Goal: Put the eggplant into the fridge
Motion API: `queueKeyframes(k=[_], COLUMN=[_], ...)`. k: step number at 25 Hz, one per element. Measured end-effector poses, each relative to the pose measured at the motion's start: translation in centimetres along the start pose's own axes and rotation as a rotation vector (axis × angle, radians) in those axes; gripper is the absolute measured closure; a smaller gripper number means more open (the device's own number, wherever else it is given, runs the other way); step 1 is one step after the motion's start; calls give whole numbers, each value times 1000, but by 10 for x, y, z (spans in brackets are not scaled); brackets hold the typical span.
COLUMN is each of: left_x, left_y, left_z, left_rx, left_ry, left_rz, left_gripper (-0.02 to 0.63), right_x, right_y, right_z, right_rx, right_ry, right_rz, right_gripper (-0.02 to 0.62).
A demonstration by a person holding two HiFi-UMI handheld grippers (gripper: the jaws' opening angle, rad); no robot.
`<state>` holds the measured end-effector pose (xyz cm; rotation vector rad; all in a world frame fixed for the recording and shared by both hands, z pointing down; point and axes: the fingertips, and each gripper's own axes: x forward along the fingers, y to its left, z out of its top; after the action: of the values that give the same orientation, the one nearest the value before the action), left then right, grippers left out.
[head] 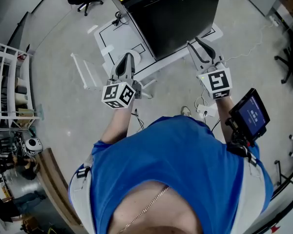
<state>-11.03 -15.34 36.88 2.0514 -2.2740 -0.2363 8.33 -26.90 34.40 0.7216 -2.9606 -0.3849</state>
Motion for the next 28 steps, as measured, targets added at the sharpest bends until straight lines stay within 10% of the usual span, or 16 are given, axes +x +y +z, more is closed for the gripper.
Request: queueKeyframes(k=[6,28], left_x=[15,28], left_y=[-24,-52], left_z=[-4,-1], left_rx=[3,6], left_ry=[15,4], left_rz=[-54,-104], left_gripper=[597,597], right_x=[-35,-58], right_y=[-21,-30], right_z=[-12,-13], right_rx=[36,81], right_ry=[0,-16], right_rz=[-74,-92], right_gripper=[591,594])
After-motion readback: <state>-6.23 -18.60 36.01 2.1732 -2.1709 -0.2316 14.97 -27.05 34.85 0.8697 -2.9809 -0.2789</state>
